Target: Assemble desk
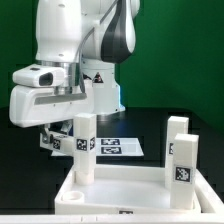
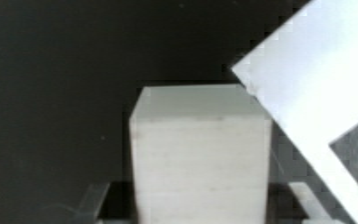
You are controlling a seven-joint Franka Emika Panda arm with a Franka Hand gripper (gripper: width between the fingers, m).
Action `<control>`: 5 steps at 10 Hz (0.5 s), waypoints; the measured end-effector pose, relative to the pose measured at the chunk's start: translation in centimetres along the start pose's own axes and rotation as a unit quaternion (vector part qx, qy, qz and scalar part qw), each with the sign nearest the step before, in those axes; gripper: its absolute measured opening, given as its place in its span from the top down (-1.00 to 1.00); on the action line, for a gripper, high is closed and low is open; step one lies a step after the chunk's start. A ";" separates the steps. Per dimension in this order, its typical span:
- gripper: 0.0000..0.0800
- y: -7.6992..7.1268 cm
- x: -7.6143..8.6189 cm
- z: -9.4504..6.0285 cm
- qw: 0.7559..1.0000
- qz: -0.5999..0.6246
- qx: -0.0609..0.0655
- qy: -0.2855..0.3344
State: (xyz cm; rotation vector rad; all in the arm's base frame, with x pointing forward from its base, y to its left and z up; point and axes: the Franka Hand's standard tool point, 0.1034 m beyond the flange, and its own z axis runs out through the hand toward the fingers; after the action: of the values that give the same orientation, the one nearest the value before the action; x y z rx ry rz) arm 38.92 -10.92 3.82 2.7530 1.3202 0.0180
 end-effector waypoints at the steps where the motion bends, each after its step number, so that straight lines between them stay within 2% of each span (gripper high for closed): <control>1: 0.29 0.0 0.0 0.0 0.999 -0.034 0.000 -0.002; 2: 0.29 0.1 -0.1 0.1 0.998 -0.055 0.000 -0.004; 3: 0.29 0.2 -0.5 0.1 0.990 -0.142 0.002 -0.006; 5: 0.29 -0.3 -0.8 0.6 0.959 -0.283 0.007 -0.006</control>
Offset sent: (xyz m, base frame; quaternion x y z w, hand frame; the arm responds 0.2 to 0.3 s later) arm 0.0097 0.0316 -0.0008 0.0297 0.0897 -0.3124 0.9452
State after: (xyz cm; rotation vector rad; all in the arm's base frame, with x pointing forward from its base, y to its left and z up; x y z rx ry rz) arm 38.25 -11.44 3.27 2.2737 2.0483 -0.0472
